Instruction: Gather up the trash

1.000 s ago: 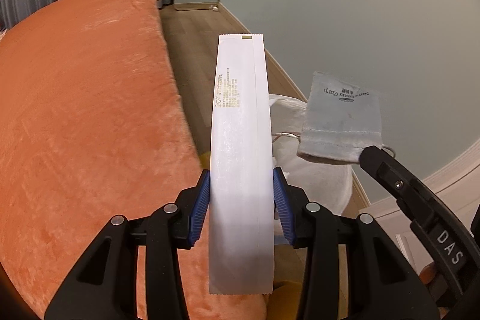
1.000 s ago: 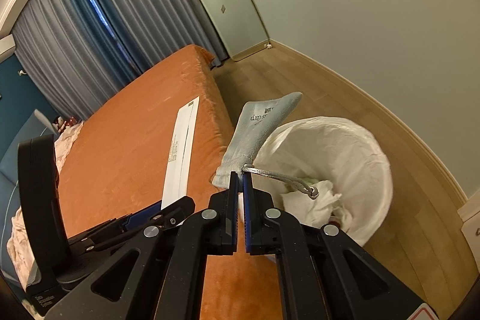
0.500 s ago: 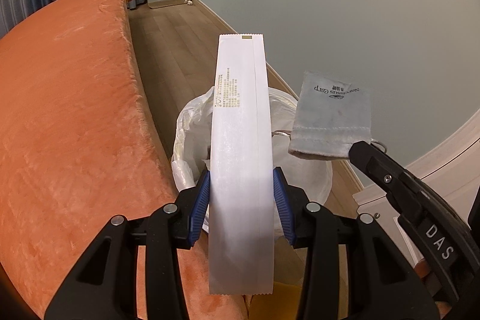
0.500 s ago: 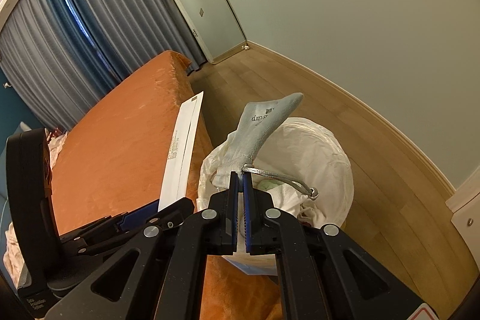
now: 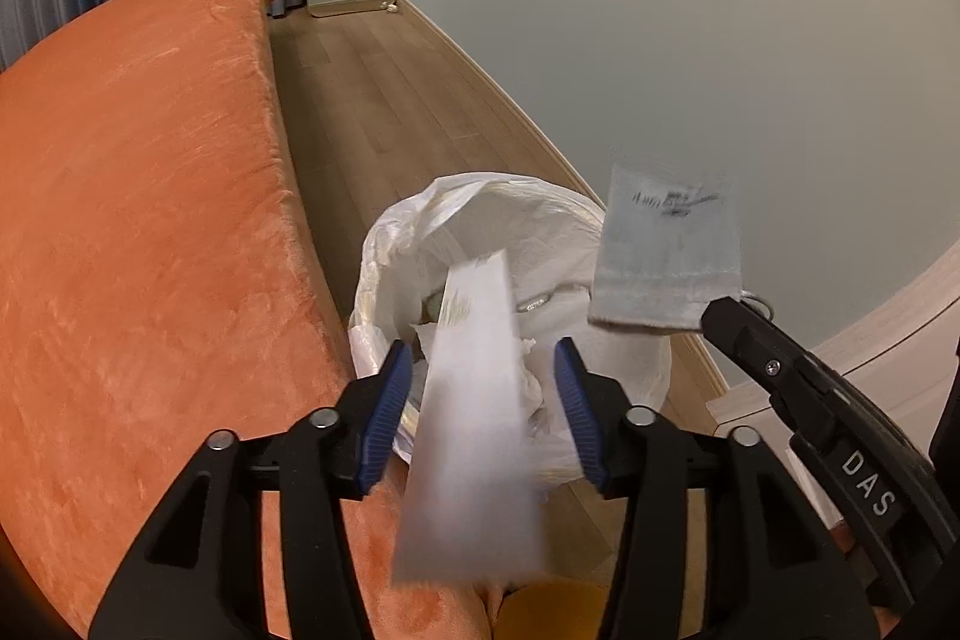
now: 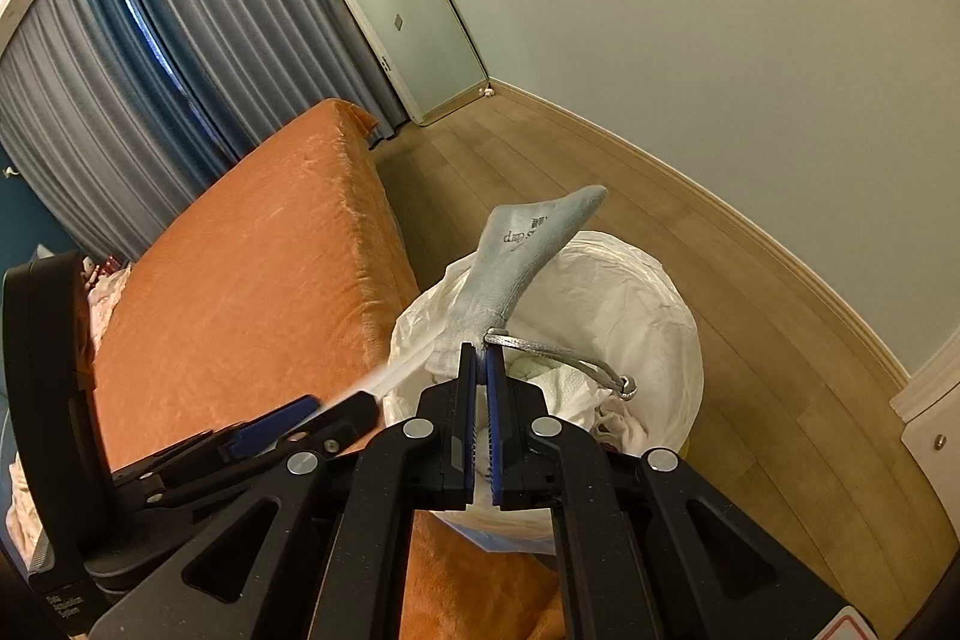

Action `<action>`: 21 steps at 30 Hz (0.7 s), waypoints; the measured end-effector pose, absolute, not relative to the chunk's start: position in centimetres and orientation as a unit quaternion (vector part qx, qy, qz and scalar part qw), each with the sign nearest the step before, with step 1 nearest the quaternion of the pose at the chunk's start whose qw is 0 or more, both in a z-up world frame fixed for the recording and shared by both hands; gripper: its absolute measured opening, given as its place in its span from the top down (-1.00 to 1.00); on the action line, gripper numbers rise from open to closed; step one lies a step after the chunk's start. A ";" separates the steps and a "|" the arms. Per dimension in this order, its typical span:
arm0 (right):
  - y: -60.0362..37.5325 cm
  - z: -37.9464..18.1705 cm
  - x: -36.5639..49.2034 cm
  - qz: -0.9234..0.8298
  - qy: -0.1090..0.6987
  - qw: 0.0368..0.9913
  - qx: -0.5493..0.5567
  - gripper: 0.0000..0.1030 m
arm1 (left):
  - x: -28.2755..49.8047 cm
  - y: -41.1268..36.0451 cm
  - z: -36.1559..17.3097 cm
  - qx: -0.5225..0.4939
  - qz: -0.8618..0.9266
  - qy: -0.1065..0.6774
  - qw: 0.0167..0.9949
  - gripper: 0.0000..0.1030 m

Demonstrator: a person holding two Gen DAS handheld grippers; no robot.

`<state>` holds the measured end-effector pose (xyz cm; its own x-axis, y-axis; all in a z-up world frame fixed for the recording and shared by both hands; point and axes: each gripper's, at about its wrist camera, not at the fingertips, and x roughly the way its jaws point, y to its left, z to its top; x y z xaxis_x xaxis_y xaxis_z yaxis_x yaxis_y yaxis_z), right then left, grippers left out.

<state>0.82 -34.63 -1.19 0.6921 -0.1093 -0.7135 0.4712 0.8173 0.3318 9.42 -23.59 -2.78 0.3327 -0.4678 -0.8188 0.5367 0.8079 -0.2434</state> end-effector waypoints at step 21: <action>-32.5 -1.5 1.0 -0.172 0.390 0.884 0.192 0.00 | 9.7 -19.3 -2.7 0.031 -0.245 0.475 0.844 -0.40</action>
